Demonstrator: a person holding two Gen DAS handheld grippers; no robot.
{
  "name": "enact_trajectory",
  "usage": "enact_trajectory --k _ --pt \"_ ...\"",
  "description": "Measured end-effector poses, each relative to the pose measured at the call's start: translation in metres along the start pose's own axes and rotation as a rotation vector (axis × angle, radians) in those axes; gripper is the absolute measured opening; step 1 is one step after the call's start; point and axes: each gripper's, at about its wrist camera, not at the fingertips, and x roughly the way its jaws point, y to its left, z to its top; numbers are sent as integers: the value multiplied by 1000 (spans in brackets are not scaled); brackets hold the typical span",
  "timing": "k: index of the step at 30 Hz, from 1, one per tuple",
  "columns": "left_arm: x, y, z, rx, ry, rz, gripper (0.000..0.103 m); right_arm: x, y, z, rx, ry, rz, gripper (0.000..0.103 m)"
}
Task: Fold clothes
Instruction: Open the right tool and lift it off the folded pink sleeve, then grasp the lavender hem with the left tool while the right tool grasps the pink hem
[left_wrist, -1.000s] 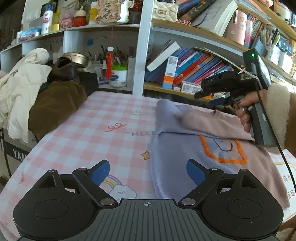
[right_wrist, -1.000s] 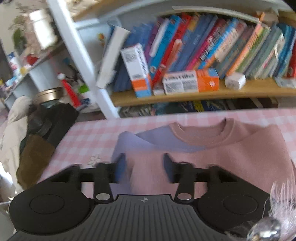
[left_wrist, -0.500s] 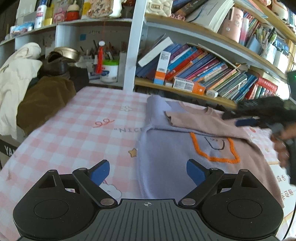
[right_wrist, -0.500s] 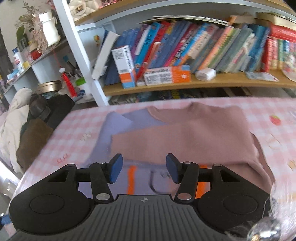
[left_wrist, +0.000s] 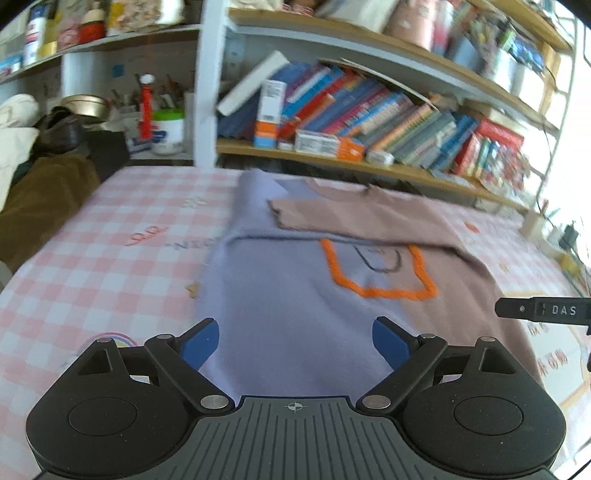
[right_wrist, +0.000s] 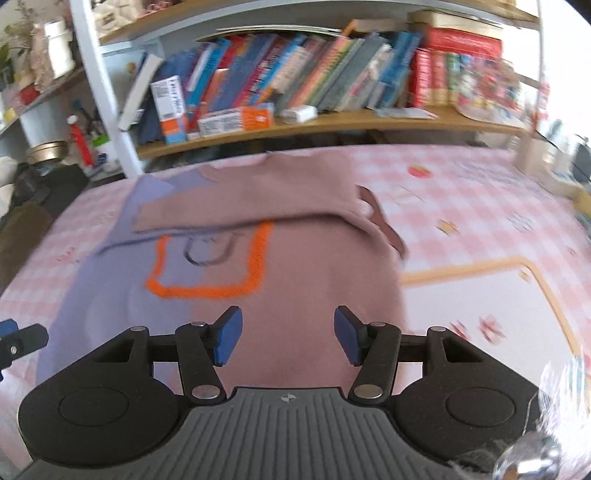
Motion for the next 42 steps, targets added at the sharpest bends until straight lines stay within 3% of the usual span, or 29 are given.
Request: enact_trajectory --k 8,15,28,37,42 --pt "-13 -28 -11 8 15 13 93 -28 -25 -36 12 32 -42 55" --pt "-22 -54 -27 4 48 26 93 -55 -40 -55 -31 24 -48 67" --pt "-48 -103 -58 72 94 16 93 -102 -85 -100 51 55 -81 72" --pt "-57 -95 -64 51 102 54 93 -107 -90 -108 81 66 -69 72" --pt "-53 -69 -60 -1 100 102 93 -100 -88 -103 106 69 -73 73"
